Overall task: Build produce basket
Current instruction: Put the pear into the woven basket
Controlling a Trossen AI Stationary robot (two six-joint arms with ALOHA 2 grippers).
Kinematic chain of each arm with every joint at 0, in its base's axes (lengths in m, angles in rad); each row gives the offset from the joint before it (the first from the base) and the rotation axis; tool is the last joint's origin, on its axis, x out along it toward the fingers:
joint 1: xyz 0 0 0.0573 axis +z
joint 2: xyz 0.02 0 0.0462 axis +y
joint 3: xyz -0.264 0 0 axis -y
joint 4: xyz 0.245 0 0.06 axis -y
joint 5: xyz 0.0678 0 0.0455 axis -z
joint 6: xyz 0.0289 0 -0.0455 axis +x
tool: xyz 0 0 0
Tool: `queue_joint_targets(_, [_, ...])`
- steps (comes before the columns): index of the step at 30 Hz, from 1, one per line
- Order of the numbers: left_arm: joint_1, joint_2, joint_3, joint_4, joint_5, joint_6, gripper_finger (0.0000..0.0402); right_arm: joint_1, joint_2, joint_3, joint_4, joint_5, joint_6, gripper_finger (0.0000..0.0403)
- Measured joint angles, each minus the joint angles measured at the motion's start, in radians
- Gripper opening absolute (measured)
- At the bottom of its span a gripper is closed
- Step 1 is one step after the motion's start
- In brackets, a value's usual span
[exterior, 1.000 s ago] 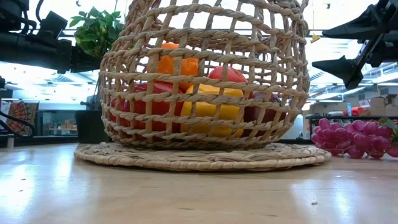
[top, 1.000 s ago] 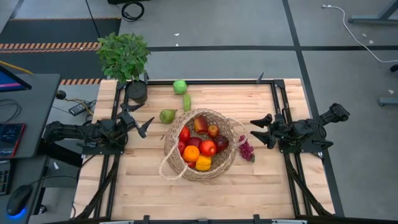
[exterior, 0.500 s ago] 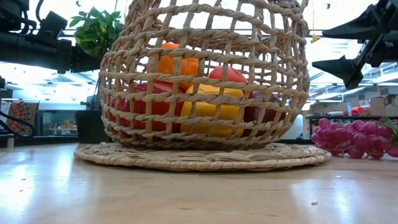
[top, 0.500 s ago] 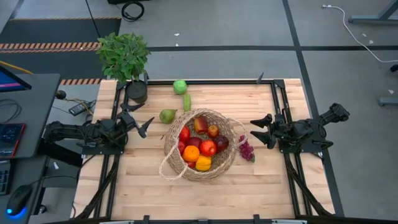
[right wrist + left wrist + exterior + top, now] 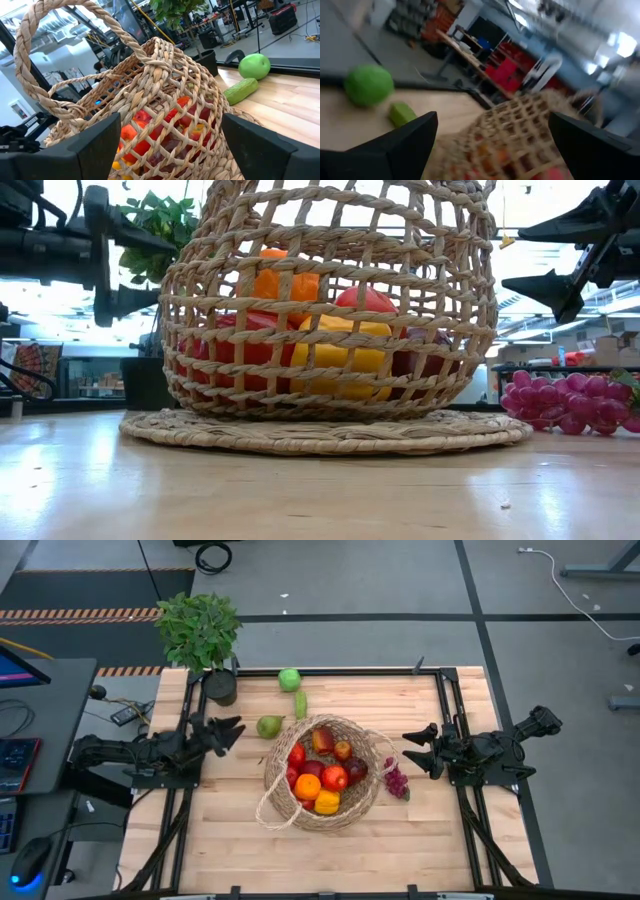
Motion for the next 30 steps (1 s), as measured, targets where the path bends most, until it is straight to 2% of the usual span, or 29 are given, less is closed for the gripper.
queue_joint_targets(6, [0.000, 0.000, 0.000, 0.019, 0.000, -0.331, 0.0388, 0.000, 0.000, 0.000, 0.000, 0.000, 0.000, 0.0348])
queue_joint_targets(10, [0.000, 0.000, 0.000, 0.017, 0.000, -0.436, 0.0388, 0.000, 0.000, 0.000, 0.000, 0.000, 0.000, 0.0348])
queue_joint_targets(22, [0.005, 0.000, 0.000, -0.003, -0.018, -0.432, 0.0388, 0.000, 0.000, 0.000, 0.000, 0.000, 0.000, 0.0348])
queue_joint_targets(30, [0.005, 0.026, 0.040, 0.009, 0.140, -0.438, 0.0388, 0.000, 0.000, 0.000, 0.000, 0.000, 0.000, 0.0348])
